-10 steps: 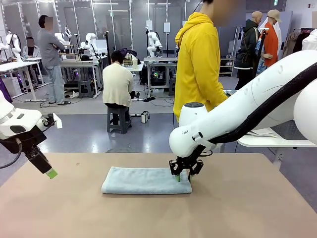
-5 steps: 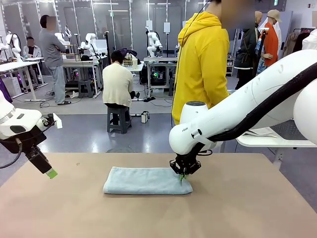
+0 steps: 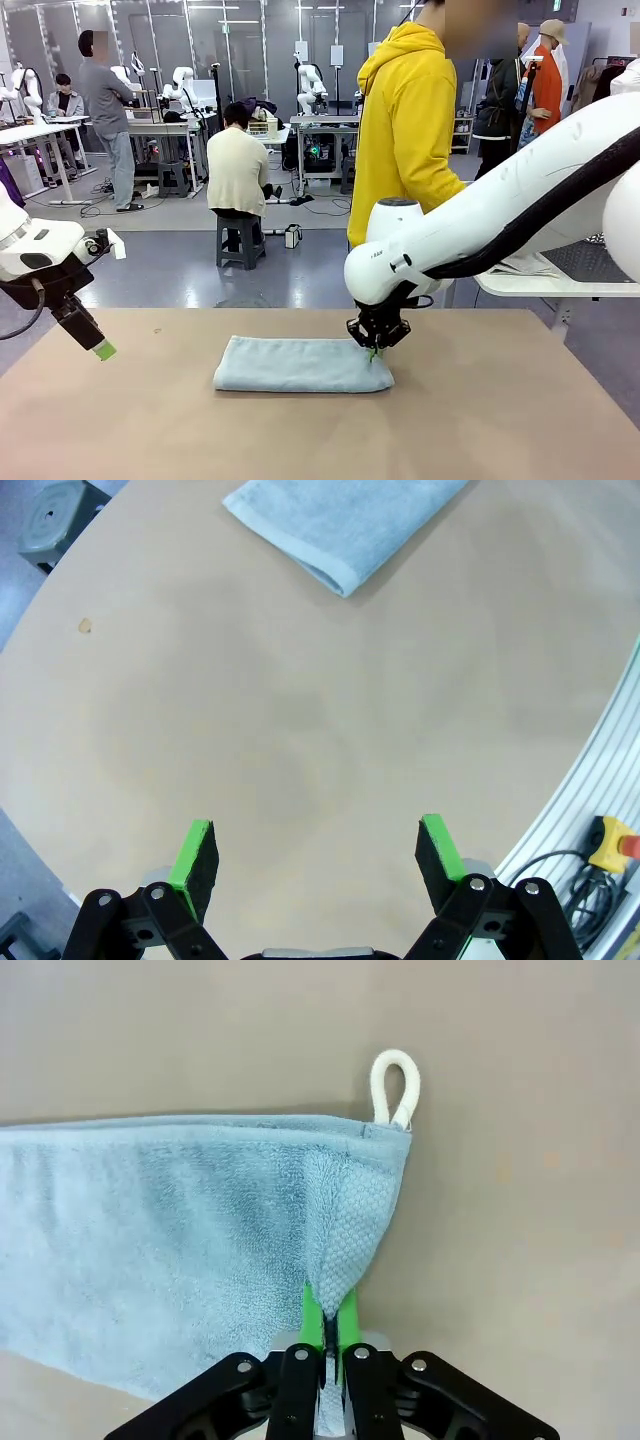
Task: Fold the towels and place them in the basket.
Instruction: When a person lays out a Towel with hook on the table, fold it in half twice.
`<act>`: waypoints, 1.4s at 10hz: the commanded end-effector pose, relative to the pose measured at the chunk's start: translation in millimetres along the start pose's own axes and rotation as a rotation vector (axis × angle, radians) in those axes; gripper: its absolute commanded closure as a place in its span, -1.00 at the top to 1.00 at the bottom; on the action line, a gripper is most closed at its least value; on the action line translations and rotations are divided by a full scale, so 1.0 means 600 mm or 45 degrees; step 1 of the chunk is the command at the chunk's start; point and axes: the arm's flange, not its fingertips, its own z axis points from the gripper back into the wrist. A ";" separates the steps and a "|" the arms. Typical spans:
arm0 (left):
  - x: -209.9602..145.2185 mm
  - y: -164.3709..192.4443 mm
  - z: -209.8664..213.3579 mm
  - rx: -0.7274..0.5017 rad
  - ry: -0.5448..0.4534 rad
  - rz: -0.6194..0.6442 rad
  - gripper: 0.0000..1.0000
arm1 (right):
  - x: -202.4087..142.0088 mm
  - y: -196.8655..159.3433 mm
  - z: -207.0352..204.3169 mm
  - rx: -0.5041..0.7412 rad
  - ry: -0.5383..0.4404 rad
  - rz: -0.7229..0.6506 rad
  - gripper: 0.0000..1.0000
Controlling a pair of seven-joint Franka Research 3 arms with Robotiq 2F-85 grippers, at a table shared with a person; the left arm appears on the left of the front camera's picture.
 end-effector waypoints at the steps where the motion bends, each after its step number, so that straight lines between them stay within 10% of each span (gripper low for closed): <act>1: 0.008 0.004 0.001 0.020 0.004 0.016 1.00 | 0.002 -0.029 0.057 -0.110 -0.014 0.117 -1.00; 5: 0.008 0.004 0.001 0.020 0.004 0.016 1.00 | 0.012 -0.032 0.136 -0.171 -0.132 0.179 -1.00; 14: 0.008 0.004 0.001 0.020 0.004 0.016 1.00 | -0.003 0.199 0.125 0.026 -0.015 0.167 -1.00</act>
